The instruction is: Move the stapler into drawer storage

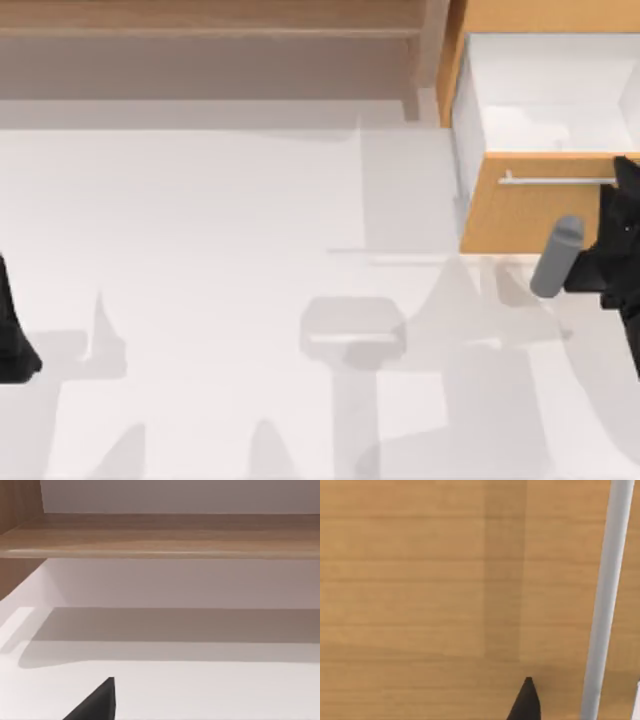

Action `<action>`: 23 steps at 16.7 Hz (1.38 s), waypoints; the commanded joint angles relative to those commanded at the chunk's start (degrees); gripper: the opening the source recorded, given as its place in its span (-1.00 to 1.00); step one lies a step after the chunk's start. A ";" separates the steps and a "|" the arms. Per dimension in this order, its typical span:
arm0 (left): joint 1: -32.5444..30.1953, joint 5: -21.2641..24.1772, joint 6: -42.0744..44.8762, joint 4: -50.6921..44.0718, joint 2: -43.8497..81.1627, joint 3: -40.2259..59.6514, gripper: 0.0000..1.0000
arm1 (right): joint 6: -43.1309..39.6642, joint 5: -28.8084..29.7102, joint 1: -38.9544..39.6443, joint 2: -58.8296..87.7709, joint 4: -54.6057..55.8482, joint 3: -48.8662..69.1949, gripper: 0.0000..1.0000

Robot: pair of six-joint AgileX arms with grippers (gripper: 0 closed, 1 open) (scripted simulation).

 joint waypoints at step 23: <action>0.00 0.00 0.00 0.00 0.00 0.00 1.00 | 0.11 -3.93 -3.94 4.52 -9.94 14.17 -1.00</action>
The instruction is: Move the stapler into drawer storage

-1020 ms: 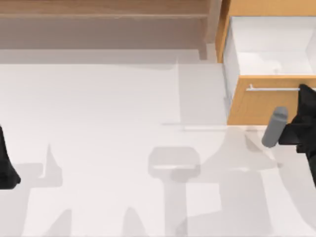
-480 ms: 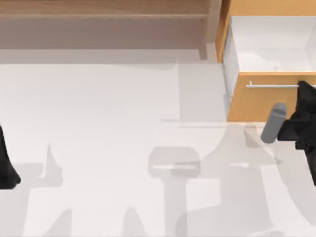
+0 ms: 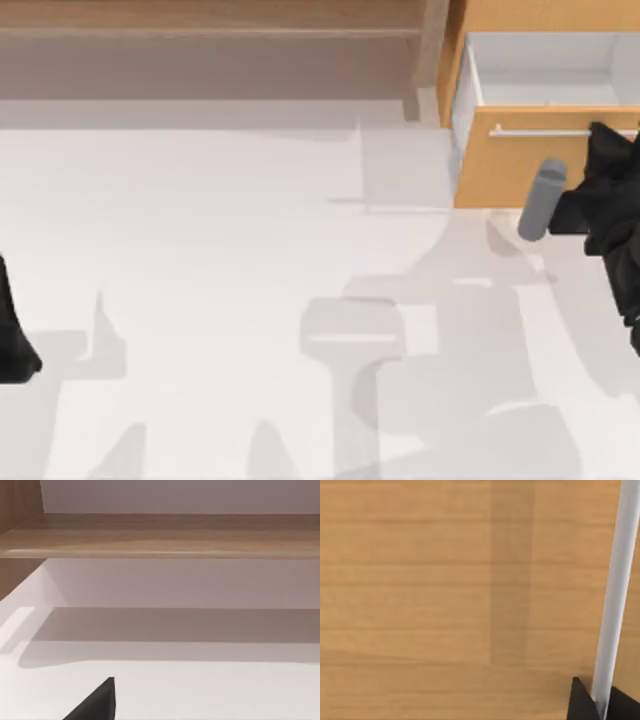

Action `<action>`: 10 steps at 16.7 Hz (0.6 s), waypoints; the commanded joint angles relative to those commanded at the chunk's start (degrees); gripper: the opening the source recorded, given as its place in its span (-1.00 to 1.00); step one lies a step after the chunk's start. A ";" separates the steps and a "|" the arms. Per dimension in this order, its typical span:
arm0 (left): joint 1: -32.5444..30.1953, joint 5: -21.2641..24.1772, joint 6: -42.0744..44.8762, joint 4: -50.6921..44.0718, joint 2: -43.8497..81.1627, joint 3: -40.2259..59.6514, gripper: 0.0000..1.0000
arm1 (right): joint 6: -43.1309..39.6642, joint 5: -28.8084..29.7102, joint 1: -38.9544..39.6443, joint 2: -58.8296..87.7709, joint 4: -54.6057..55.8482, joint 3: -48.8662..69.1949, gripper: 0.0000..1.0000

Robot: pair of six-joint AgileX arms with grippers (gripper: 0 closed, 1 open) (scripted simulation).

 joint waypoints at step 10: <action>0.00 0.00 0.00 0.00 0.00 0.00 1.00 | 0.07 -1.61 -1.44 3.72 -5.79 10.79 -1.00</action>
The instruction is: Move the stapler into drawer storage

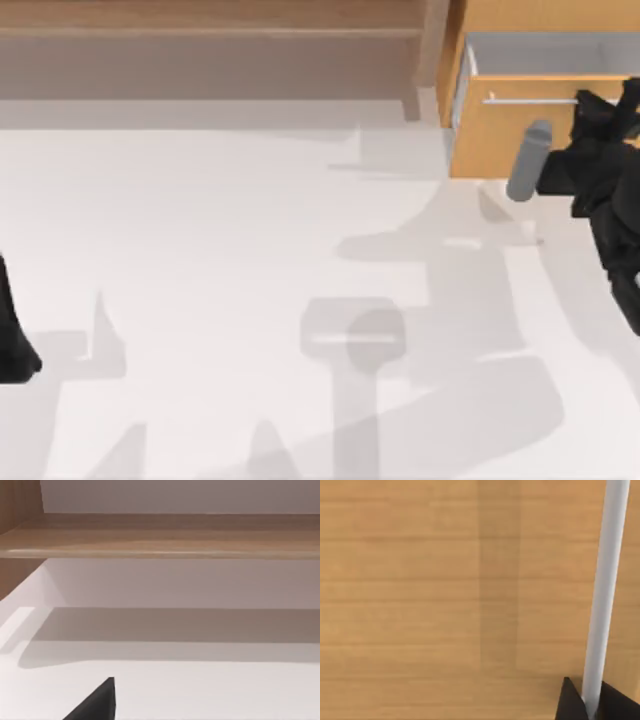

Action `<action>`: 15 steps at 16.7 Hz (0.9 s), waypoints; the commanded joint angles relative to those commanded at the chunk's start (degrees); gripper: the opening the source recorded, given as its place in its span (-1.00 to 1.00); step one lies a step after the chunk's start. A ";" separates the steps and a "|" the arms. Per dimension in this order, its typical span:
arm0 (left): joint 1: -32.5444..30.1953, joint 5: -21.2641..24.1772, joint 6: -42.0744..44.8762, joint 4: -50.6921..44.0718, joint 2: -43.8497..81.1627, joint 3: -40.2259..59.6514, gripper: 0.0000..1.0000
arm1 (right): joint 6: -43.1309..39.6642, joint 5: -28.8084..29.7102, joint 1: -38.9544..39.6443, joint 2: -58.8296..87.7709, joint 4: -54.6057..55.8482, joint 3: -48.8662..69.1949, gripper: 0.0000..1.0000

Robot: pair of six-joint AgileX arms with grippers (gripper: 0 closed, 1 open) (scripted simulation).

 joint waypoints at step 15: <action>0.00 0.00 0.00 0.00 0.00 0.00 1.00 | -0.18 -2.14 -2.44 8.32 -10.73 17.88 -1.00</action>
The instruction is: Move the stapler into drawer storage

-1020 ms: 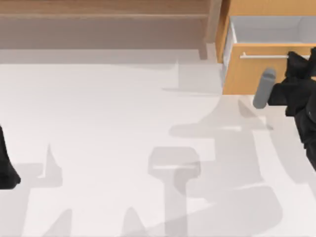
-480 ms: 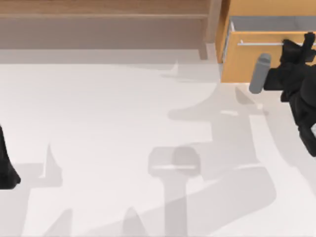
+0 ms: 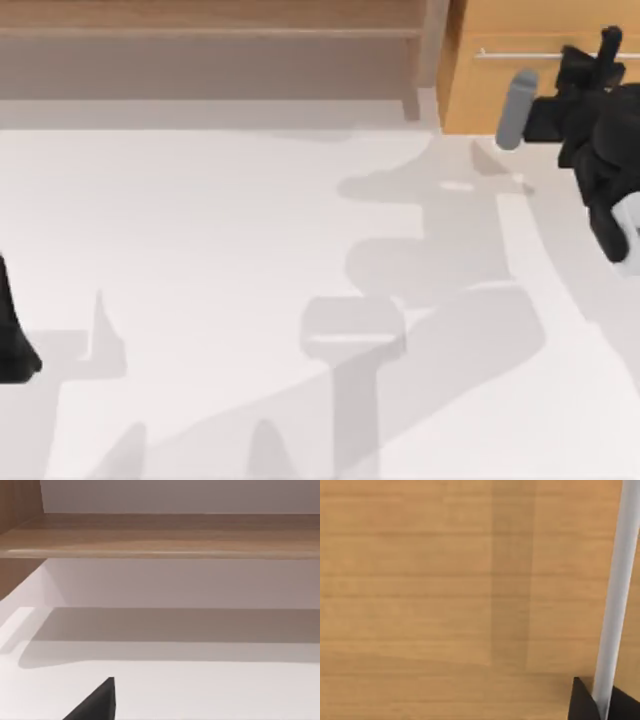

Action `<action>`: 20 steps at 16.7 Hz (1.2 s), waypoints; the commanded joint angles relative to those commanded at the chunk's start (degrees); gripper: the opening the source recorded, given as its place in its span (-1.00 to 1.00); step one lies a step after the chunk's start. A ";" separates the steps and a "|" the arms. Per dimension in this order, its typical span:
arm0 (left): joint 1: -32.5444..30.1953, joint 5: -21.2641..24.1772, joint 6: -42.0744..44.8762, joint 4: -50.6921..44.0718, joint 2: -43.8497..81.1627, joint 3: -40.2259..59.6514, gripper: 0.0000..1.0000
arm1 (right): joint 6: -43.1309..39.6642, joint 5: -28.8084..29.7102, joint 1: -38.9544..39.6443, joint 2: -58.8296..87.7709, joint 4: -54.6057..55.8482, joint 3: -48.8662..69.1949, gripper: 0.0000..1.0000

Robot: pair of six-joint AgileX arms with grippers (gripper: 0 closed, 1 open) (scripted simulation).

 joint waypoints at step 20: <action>0.00 0.00 0.00 0.00 0.00 0.00 1.00 | 0.27 -0.53 -0.28 1.08 -1.92 2.67 1.00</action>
